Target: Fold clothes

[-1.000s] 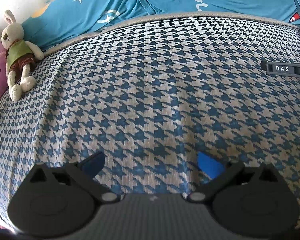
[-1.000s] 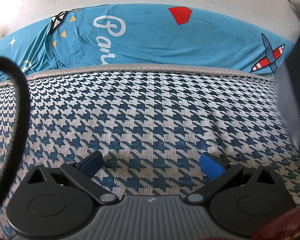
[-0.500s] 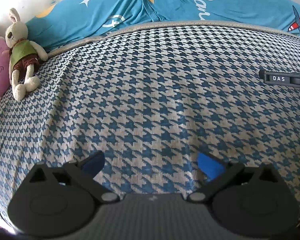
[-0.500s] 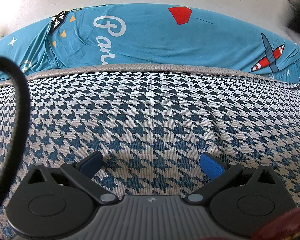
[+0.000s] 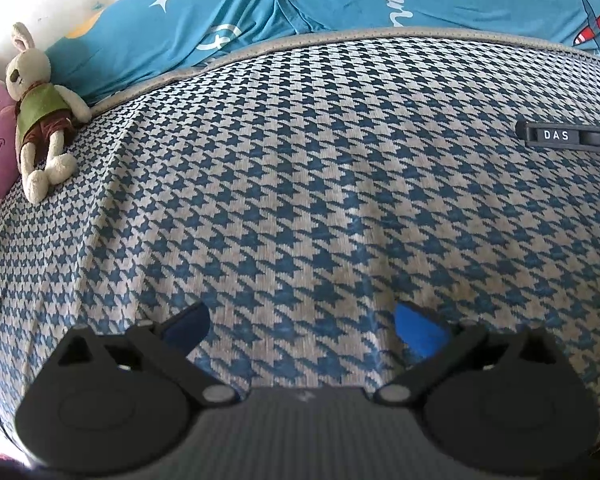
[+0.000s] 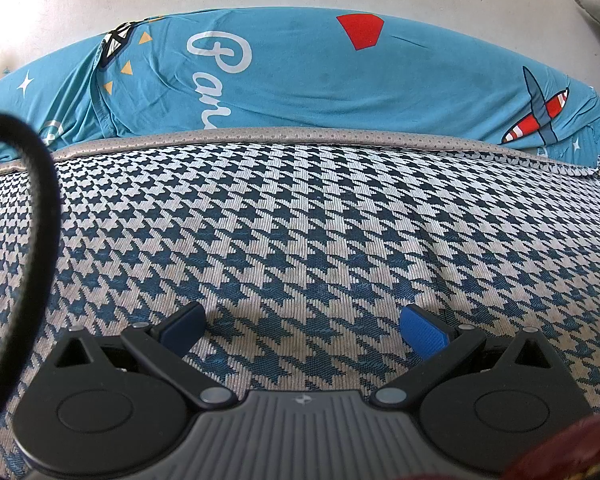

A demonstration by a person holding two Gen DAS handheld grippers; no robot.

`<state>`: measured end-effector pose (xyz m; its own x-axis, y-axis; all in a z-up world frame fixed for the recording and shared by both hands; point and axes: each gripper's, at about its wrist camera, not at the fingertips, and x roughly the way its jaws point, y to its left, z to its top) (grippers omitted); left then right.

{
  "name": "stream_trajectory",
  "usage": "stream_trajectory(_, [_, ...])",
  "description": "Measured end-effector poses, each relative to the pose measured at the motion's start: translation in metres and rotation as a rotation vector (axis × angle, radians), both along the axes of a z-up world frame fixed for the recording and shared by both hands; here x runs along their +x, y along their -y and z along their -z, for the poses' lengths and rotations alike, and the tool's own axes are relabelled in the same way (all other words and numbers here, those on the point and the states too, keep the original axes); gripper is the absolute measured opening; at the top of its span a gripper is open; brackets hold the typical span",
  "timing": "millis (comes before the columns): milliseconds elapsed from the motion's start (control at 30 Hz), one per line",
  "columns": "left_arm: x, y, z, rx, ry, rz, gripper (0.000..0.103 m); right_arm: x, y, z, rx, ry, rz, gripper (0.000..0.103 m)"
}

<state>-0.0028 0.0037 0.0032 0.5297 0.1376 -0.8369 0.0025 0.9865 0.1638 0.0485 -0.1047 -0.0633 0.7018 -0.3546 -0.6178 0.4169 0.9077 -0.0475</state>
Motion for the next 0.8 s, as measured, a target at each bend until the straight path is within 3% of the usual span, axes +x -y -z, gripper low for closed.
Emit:
stream_trajectory(467, [0.0042, 0.0046, -0.0009, -0.022, -0.021, 0.001, 0.103, 0.0002, 0.0002, 0.0000, 0.000, 0.000, 0.000, 0.103])
stream_trajectory(800, [-0.0048, -0.0021, -0.0093, -0.019, 0.008, -0.022, 0.103, 0.0002, 0.0002, 0.0000, 0.000, 0.000, 0.000, 0.103])
